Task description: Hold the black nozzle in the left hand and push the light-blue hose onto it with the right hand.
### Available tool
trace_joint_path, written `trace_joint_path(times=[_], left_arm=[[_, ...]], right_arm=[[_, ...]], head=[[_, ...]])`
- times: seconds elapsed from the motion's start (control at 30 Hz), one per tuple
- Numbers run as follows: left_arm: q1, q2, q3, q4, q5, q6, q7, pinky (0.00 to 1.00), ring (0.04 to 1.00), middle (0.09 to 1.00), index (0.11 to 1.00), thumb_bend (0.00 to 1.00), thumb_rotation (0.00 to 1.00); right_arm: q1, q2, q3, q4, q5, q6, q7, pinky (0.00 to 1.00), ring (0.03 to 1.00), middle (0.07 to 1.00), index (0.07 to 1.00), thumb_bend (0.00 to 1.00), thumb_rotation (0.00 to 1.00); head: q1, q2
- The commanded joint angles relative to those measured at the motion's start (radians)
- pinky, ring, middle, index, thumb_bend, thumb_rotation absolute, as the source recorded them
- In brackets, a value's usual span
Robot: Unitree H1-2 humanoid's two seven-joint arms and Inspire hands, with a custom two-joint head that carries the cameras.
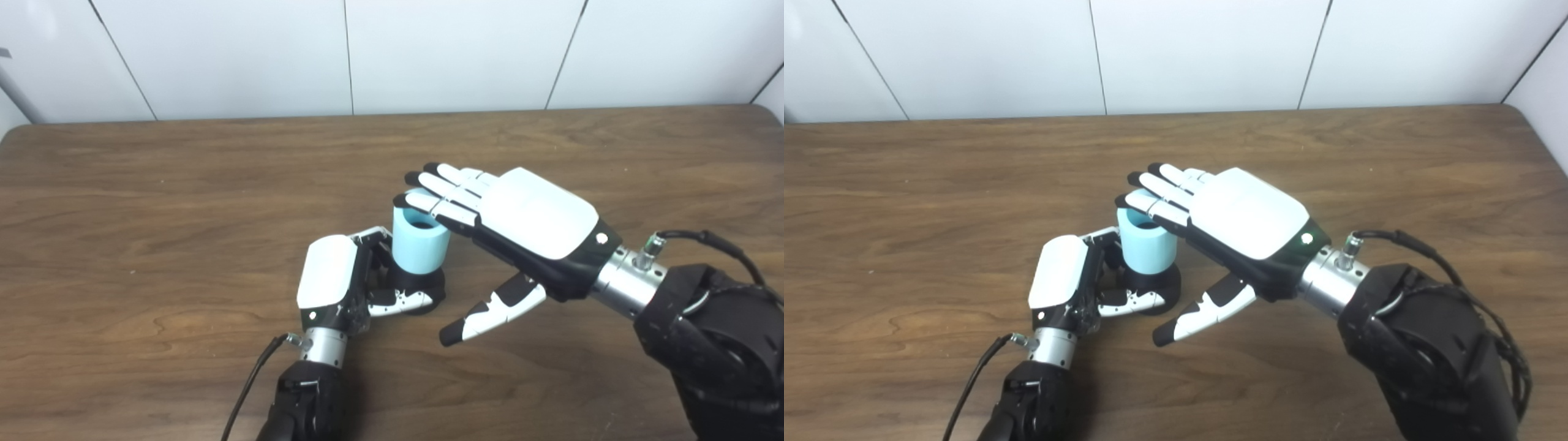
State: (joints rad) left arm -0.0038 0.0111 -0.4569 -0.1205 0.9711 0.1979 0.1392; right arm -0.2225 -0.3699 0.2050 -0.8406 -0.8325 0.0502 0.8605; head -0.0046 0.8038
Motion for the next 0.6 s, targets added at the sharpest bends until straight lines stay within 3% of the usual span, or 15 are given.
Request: trace_joint_path(times=[0.0, 0.37, 0.57], left_arm=[[0.063, 0.018, -0.007, 0.083, -0.018, 0.058, -0.085, 0.37, 0.433, 0.424, 0.485, 0.53, 0.00], [0.060, 0.019, -0.008, 0.082, -0.021, 0.062, -0.094, 0.40, 0.457, 0.435, 0.485, 0.53, 0.00], [0.061, 0.020, -0.008, 0.076, -0.021, 0.066, -0.102, 0.39, 0.449, 0.436, 0.485, 0.53, 0.00]], right_arm=[[0.000, 0.000, -0.009, -0.003, -0.002, -0.029, -0.042, 0.93, 1.000, 1.000, 0.945, 0.65, 0.76], [0.052, 0.008, -0.009, 0.014, 0.000, -0.052, -0.073, 0.92, 1.000, 0.986, 0.928, 0.65, 0.73], [0.068, -0.001, 0.001, 0.006, -0.007, -0.055, -0.050, 0.92, 1.000, 0.996, 0.941, 0.64, 0.73]], head=[[-0.002, 0.002], [-0.004, 0.003], [-0.003, 0.005]])
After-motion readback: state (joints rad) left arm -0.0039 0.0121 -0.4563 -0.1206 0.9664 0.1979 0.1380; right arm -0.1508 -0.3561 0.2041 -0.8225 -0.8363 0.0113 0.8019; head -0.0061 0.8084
